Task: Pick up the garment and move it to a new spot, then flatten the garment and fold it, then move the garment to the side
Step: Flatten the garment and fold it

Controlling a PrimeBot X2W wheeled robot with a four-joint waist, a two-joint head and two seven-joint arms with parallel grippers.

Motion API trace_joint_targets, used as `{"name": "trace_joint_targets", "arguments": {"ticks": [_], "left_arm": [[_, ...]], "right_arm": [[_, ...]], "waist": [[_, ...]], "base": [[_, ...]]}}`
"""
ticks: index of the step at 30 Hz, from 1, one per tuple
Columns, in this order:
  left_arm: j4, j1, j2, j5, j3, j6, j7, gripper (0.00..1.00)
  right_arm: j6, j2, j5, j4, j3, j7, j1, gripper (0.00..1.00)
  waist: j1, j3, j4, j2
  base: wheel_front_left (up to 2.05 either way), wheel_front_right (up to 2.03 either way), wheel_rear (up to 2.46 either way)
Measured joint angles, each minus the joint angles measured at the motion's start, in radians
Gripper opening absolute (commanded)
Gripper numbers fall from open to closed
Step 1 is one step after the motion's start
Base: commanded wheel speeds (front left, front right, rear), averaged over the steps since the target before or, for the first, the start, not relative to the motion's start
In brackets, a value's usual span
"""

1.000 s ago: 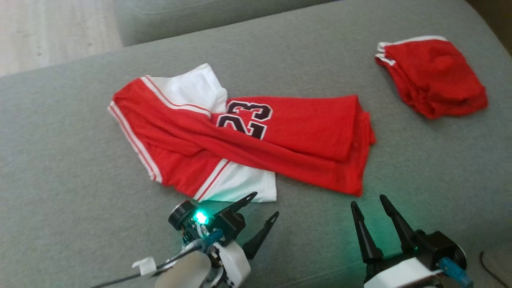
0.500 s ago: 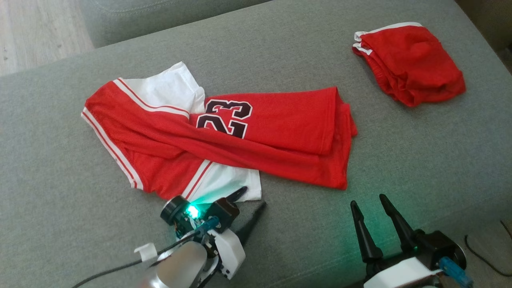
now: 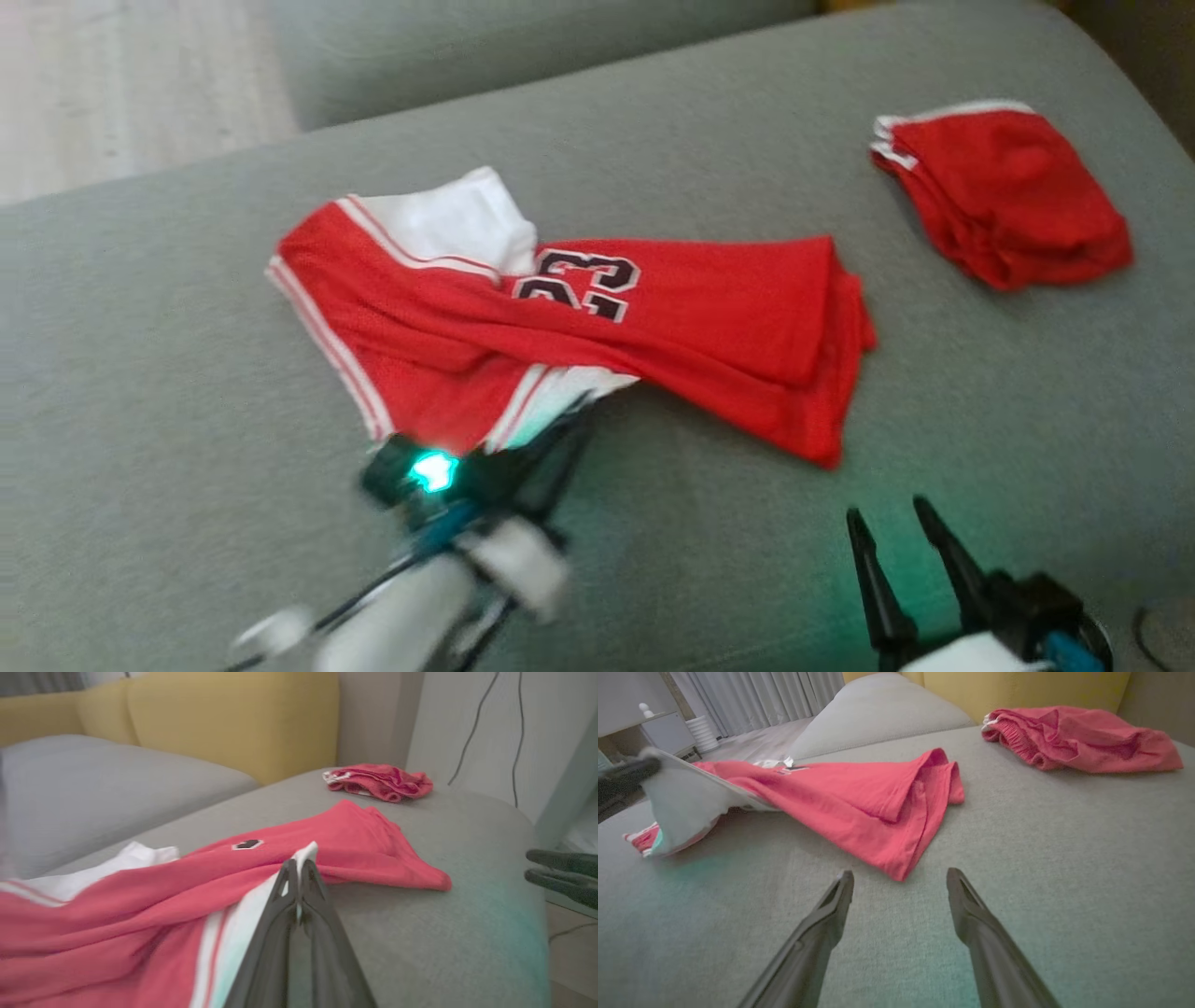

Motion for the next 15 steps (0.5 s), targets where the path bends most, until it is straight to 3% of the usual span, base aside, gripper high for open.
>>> {"name": "trace_joint_targets", "arguments": {"ticks": [6, 15], "left_arm": [[-0.265, 0.197, 0.229, 0.029, 0.109, 0.035, 0.000, 0.00], [-0.444, 0.315, 0.403, 0.053, 0.209, 0.115, 0.000, 0.00]], "right_arm": [[0.000, -0.001, 0.000, 0.033, -0.008, 0.000, 0.038, 1.00], [0.000, -0.005, -0.002, 0.096, -0.008, 0.000, 0.039, 1.00]], "waist": [[0.0000, -0.048, 0.083, 0.0000], [-0.0001, -0.106, 0.175, 0.0000]], "base": [[0.00, 0.00, 0.00], [0.00, 0.00, 0.00]]}}
